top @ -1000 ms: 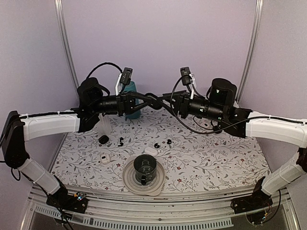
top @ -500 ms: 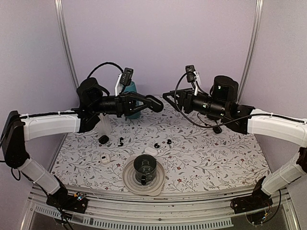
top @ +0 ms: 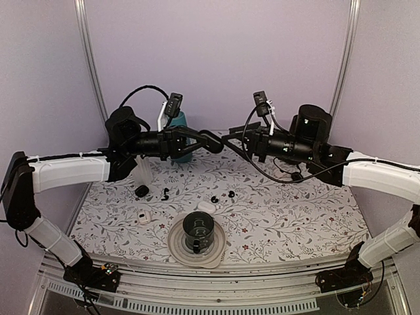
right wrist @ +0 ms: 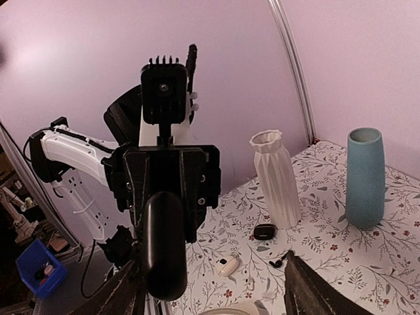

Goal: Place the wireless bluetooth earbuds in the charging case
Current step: Pass from the left arm to the right, then pass from the right arm to the left

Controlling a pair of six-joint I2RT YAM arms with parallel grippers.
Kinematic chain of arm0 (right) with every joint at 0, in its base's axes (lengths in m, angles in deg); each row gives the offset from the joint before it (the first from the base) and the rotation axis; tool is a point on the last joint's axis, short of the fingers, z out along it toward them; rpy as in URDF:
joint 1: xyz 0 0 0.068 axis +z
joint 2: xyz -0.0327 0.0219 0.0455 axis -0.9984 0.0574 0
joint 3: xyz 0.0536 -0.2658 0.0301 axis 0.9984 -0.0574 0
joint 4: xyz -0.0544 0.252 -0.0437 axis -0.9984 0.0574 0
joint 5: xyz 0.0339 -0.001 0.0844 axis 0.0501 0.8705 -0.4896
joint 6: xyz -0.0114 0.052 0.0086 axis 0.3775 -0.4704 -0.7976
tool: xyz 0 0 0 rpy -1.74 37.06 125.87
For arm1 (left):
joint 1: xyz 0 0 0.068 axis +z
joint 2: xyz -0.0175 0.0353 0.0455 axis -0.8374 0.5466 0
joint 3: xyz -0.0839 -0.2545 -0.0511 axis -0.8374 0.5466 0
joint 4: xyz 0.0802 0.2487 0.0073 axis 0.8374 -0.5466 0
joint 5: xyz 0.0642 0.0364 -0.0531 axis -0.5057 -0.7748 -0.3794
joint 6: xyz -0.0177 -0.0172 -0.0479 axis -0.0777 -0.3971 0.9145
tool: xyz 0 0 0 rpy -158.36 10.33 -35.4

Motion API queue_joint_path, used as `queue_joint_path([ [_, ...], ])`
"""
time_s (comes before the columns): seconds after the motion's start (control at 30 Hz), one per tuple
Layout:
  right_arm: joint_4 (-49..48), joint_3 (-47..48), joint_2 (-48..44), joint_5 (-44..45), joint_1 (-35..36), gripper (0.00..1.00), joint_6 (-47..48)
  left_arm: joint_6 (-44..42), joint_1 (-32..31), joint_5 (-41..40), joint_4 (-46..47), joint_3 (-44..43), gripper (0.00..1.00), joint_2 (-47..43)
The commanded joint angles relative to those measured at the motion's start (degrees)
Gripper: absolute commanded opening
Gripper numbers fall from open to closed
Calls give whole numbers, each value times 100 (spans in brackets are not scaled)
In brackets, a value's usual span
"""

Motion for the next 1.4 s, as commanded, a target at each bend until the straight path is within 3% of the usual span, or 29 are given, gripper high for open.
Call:
queue_joint_path([
  [0.0, -44, 217, 251, -676, 43, 70, 90, 1, 21, -16, 13, -136, 0, 45],
  [0.33, -25, 565, 675, -1033, 125, 42, -139, -39, 12, -66, -23, -129, 0, 60],
  [0.57, -67, 577, 629, -932, 134, 12, -239, -108, 11, -92, -127, -126, 0, 60],
  [0.67, -133, 549, 580, -876, 133, 8, -313, -153, 19, -107, -154, -86, 28, 30],
  [0.73, -187, 532, 550, -872, 129, 7, -370, -171, 18, -109, -112, -38, 41, 2],
  [0.93, -257, 573, 528, -918, 134, 6, -407, -213, 18, -152, -16, 65, 45, -78],
  [1.1, -244, 612, 607, -1060, 136, 6, -393, -240, 19, -221, -67, 49, 35, -72],
  [1.3, -106, 648, 648, -1019, 138, 6, -327, -238, 23, -236, -79, 6, 8, -50],
  [1.37, -4, 684, 662, -938, 137, 11, -282, -251, 18, -211, -84, 3, 0, -45],
])
